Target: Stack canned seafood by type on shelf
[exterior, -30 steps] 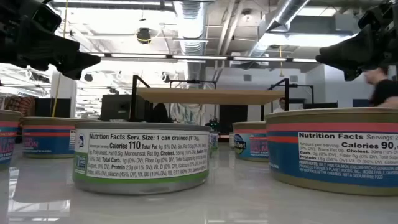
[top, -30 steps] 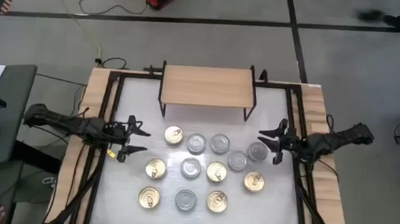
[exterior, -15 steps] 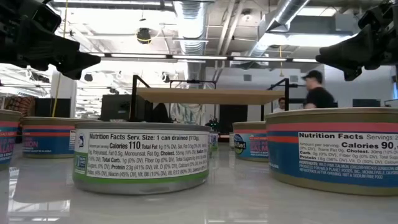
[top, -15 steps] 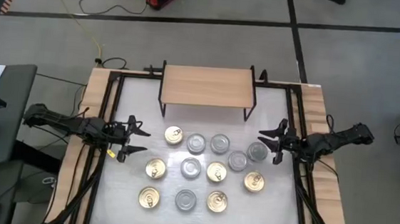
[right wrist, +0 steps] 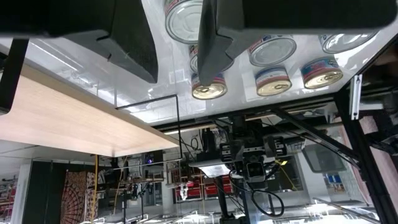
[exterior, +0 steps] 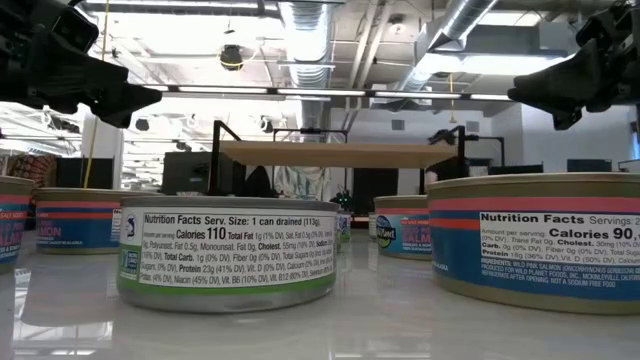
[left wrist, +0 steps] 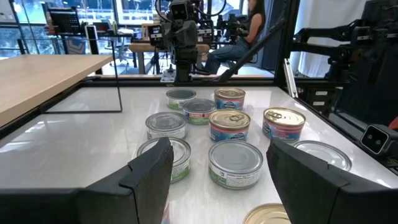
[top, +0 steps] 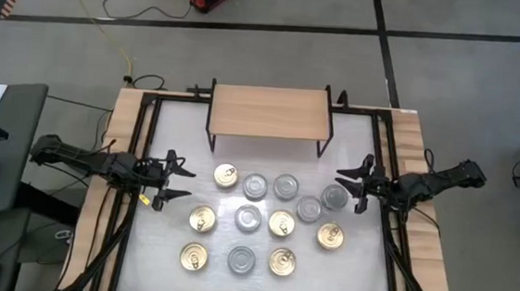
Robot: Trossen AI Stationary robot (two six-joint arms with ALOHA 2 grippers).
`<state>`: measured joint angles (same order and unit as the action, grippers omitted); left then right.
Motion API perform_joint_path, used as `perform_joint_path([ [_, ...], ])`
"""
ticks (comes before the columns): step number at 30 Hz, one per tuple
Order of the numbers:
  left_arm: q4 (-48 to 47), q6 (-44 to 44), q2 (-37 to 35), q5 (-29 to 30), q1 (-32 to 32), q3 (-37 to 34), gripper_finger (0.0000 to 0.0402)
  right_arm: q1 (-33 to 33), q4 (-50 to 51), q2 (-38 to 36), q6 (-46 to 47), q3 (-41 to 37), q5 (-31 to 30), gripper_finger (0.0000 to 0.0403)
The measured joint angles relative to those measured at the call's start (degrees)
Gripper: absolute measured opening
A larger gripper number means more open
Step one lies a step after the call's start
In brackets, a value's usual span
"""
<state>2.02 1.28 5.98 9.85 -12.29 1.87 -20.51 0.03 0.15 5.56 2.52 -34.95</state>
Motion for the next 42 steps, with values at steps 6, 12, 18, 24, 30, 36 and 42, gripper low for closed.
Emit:
perform_joint_path([
  [6,0.00,0.00,0.00,-0.02,0.02,0.00,0.0249,0.02,-0.01,0.02,0.00,0.00,0.01,0.0141],
  [12,0.00,0.00,0.01,0.00,0.02,0.00,0.0249,0.02,-0.01,0.01,0.00,-0.01,0.01,0.0141],
  [18,-0.02,0.00,0.02,0.00,0.00,0.00,0.0249,0.02,0.00,0.02,0.00,0.00,-0.01,0.0141],
  [24,-0.01,0.00,0.02,-0.01,0.02,0.00,0.0249,0.02,0.00,0.00,0.00,0.00,-0.01,0.0141],
  [30,0.46,0.01,0.01,-0.02,0.02,0.00,0.0249,0.00,0.00,0.01,0.00,0.00,0.00,0.0141],
  [36,0.76,1.77,0.00,-0.02,0.00,0.00,0.0249,0.01,0.00,0.01,0.00,0.00,0.00,0.0141],
  [42,0.35,5.33,0.00,1.18,0.03,0.00,0.0249,0.02,-0.04,0.00,0.08,-0.01,0.01,0.0141],
])
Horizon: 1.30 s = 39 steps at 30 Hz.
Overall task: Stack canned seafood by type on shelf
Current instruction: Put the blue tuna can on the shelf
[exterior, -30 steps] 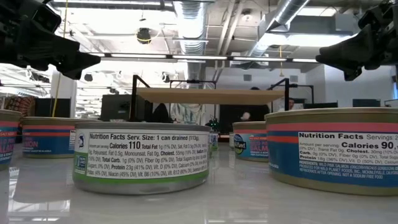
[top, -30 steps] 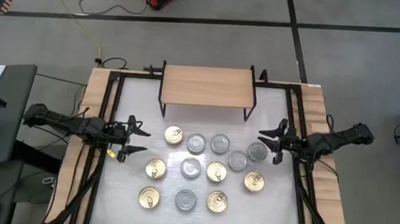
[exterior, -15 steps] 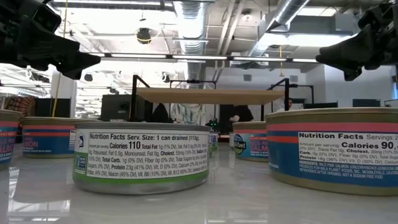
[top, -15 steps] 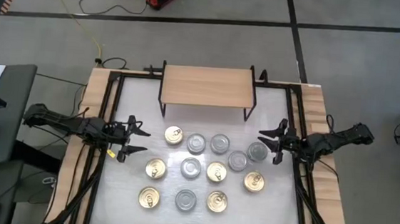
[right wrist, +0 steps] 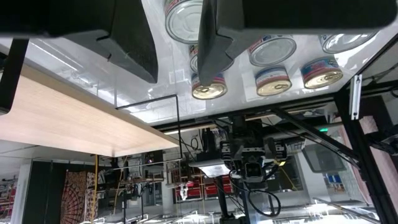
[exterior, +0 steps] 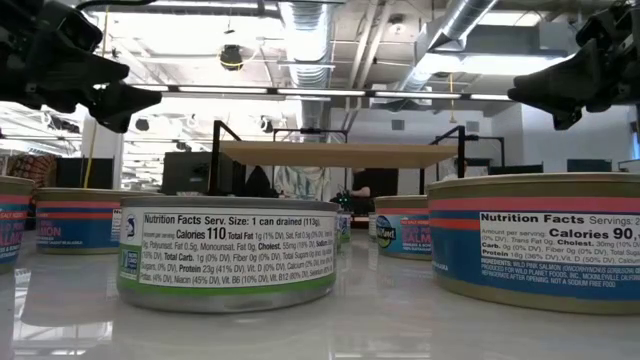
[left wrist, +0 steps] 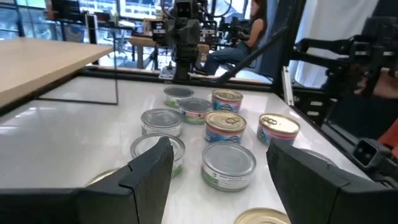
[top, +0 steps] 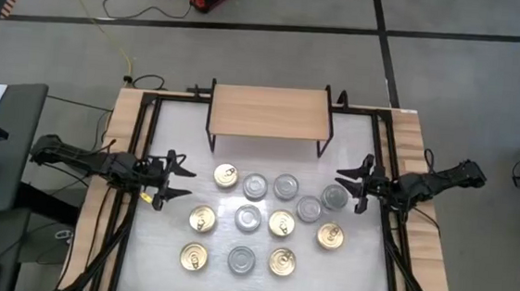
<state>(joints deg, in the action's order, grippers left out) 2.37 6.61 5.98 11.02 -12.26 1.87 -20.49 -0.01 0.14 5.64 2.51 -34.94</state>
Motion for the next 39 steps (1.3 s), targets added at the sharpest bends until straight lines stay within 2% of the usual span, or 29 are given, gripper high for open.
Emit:
perform_joint_path([
  [6,1.18,7.40,0.02,3.53,0.08,0.00,0.0249,0.00,-0.63,0.02,10.51,0.01,0.00,0.0141],
  [10,4.77,6.45,0.02,5.79,0.56,0.17,0.0249,0.00,-0.62,0.02,13.81,0.01,0.50,0.0141],
  [15,4.05,7.28,1.42,8.16,0.73,2.16,0.0249,0.47,-2.45,0.02,18.32,0.01,-1.82,0.0141],
  [16,4.62,7.28,1.99,8.13,0.73,2.94,0.0249,0.44,-2.70,0.00,19.94,0.01,-1.30,0.0141],
  [21,4.05,5.63,7.33,6.96,0.71,5.57,0.0249,0.39,-3.90,1.43,22.83,0.07,9.28,0.0141],
  [27,4.57,-2.49,14.59,10.68,0.71,8.57,0.0249,-0.01,-3.04,15.18,24.19,3.43,9.57,0.0123],
  [33,2.35,-4.43,18.25,10.68,0.71,12.46,0.0249,0.10,-3.44,31.04,15.31,14.72,5.80,0.0108],
  [39,-6.23,-2.05,20.09,10.72,0.71,16.64,0.0249,1.49,-3.17,47.07,6.95,24.60,4.87,0.0123],
])
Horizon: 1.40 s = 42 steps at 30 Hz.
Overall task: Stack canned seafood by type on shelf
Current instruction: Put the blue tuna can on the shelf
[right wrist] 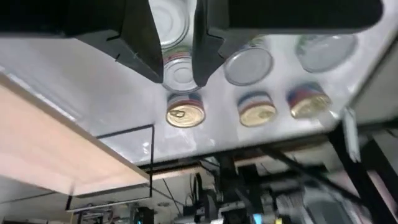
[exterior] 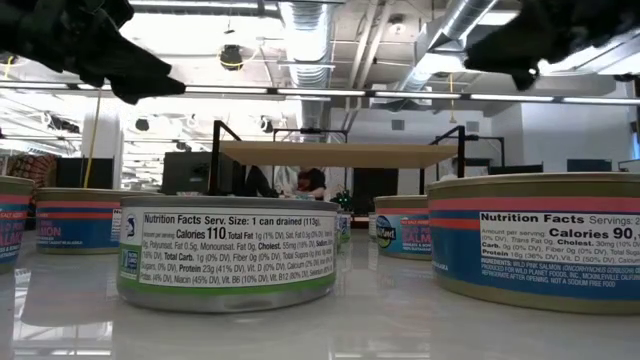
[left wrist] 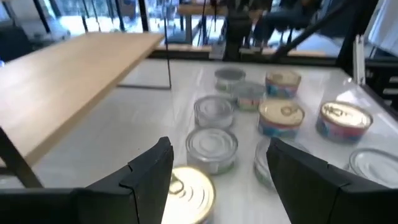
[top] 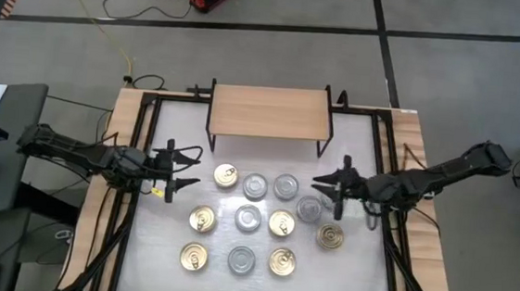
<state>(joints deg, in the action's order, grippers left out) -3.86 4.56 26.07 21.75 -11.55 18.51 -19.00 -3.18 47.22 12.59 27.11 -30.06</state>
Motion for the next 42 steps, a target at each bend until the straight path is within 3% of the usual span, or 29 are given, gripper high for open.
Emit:
perform_joint_path([
  [6,-1.29,1.90,2.77,3.12,0.02,2.55,0.0252,-0.09,4.67,15.19,-4.53,10.71,4.42,0.0213],
  [12,-2.75,3.21,6.33,3.16,0.02,6.24,0.0262,-0.09,22.37,29.01,-1.63,25.87,14.94,0.0331],
  [17,-2.83,2.40,10.58,3.67,0.02,8.57,0.0272,-0.11,35.64,38.82,2.68,35.94,16.44,0.0390],
  [23,-5.75,1.80,15.75,0.28,0.00,11.81,0.0277,-0.69,38.63,45.47,4.91,40.86,17.21,0.0398],
  [28,-8.97,0.93,17.60,-0.46,0.01,14.16,0.0278,-0.52,42.17,51.44,2.54,45.93,23.92,0.0399],
  [35,-9.23,-2.95,17.66,0.92,0.02,14.79,0.0278,2.10,53.73,58.93,-1.75,55.84,28.57,0.0400],
  [42,-9.31,-6.17,17.66,1.67,0.00,14.79,0.0278,4.39,67.26,67.45,-8.21,66.95,29.05,0.0400],
])
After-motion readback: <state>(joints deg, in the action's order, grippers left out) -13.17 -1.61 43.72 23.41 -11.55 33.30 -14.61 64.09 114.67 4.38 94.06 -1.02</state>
